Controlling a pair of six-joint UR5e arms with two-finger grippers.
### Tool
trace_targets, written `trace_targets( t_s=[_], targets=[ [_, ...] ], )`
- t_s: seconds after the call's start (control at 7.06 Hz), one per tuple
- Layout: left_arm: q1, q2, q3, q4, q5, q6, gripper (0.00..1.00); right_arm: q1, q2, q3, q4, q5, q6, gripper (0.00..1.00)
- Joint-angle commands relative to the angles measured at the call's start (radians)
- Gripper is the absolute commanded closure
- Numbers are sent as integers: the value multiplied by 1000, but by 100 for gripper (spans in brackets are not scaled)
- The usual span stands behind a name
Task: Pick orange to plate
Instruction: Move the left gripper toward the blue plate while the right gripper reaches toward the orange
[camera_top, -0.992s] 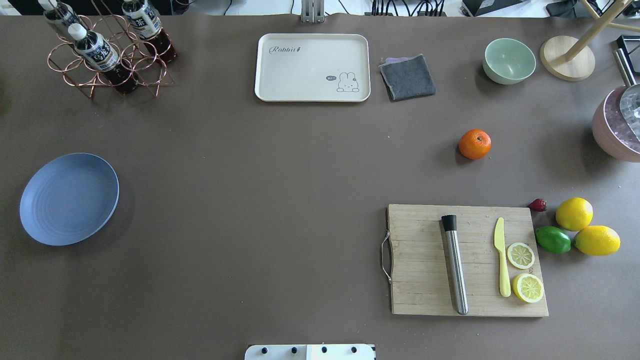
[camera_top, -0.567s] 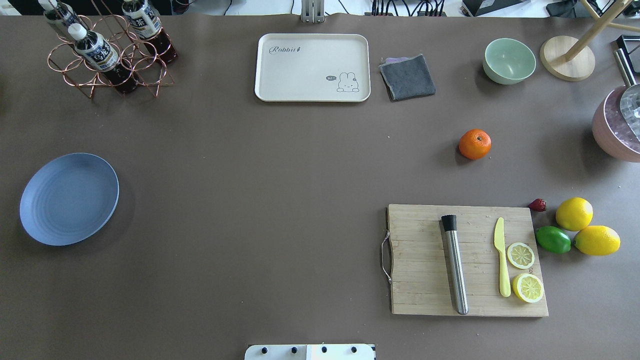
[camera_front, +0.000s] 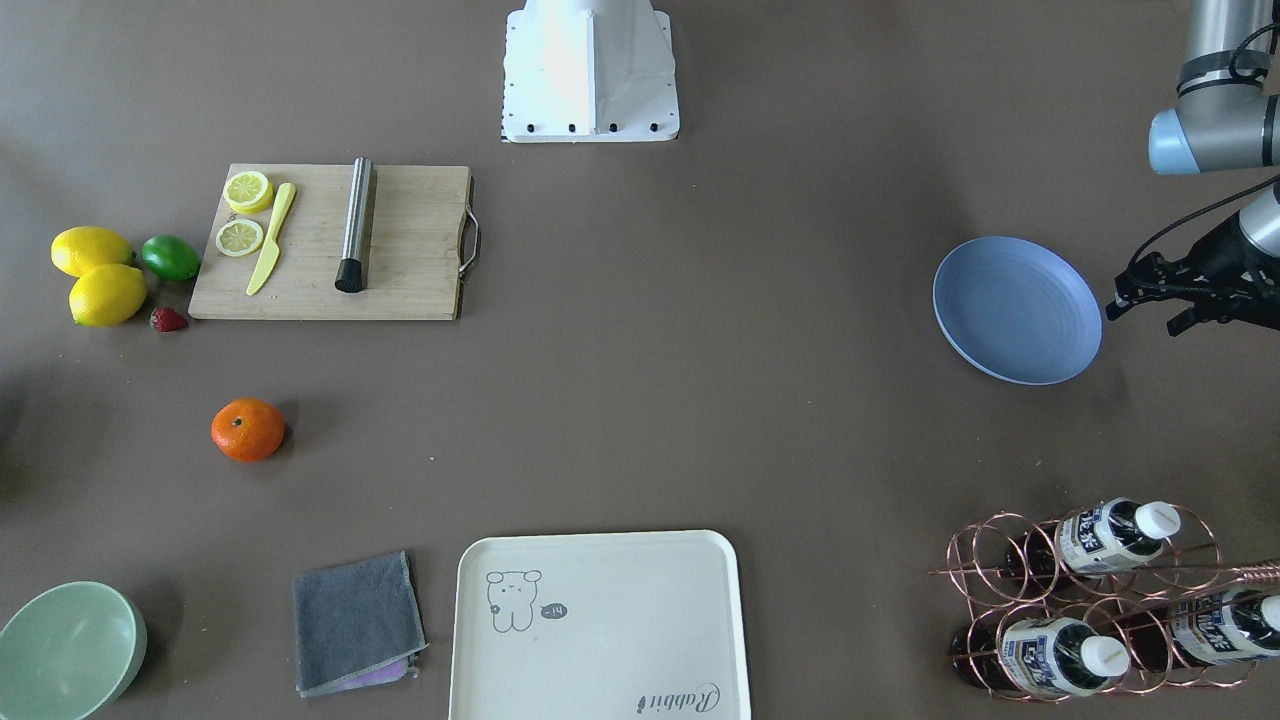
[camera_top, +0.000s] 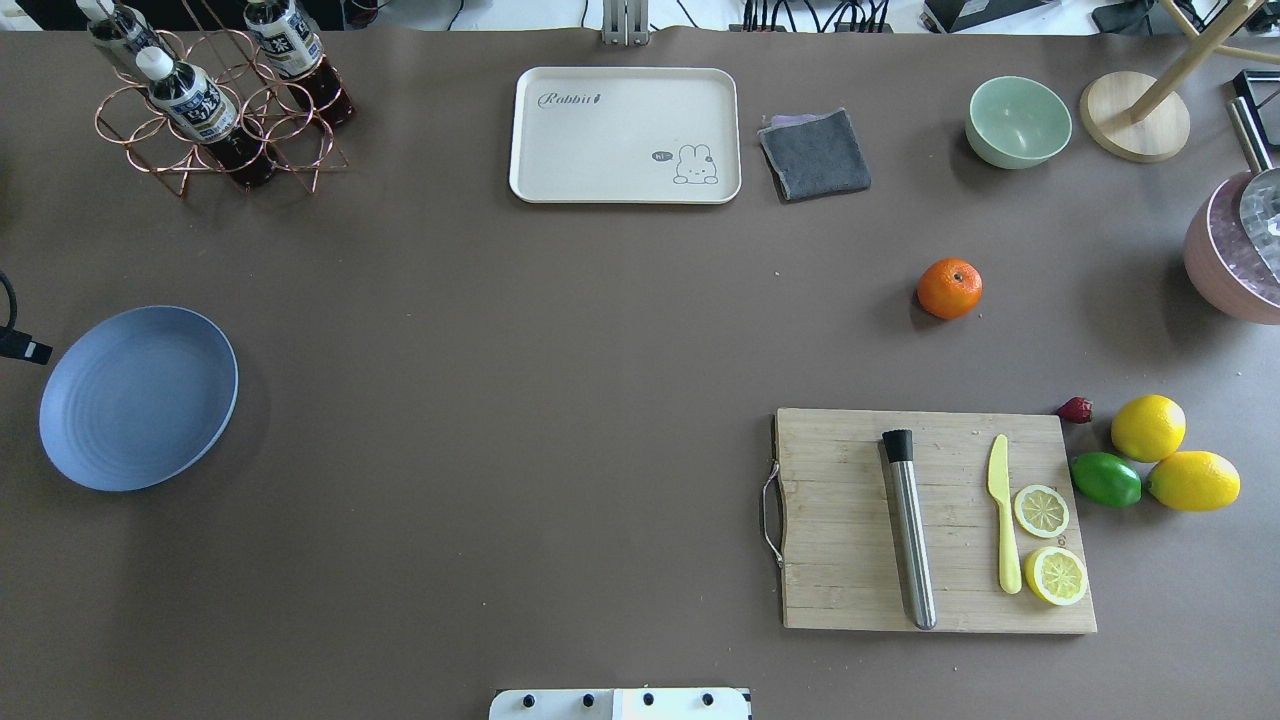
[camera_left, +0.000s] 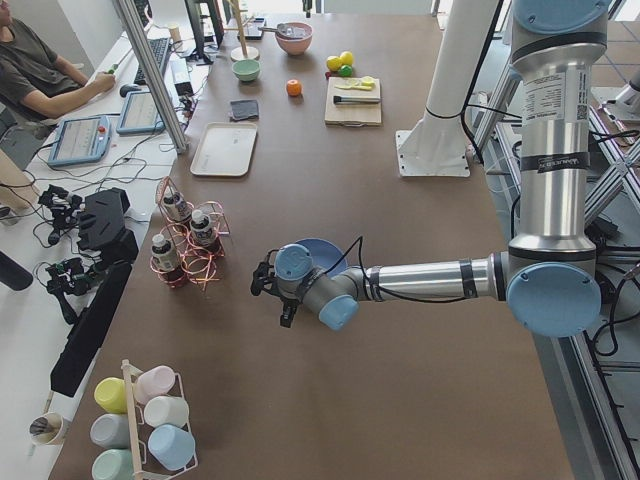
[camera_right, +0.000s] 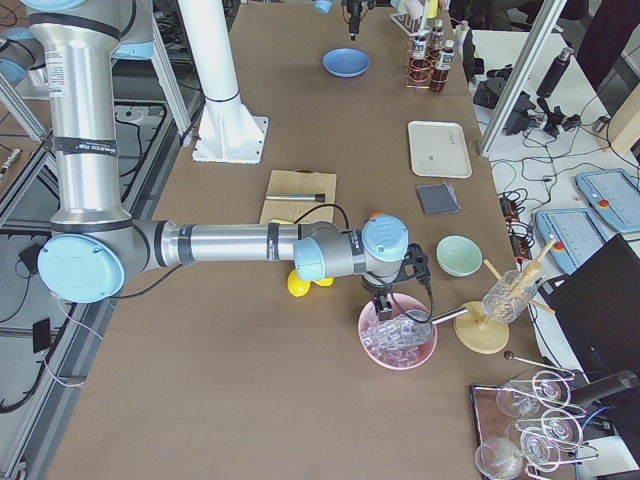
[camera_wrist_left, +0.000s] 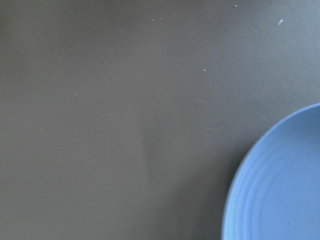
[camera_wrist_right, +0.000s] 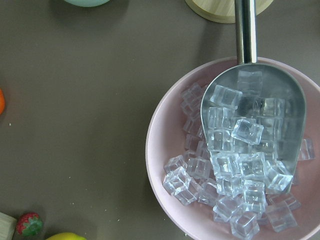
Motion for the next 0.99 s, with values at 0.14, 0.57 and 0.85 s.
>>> trace_targets(
  t_s=[0.14,0.57,0.85],
  targets=[
    [51,-28,18,0,1,-40,23,-3,0,-3,0,-5,0,0],
    [53,-28,19,1,0,-42,50,-3,1,-4,0,-5,4,0],
    [54,-31,21,1,0,-42,54,-6,0,-4,0,-5,4,0]
  ],
)
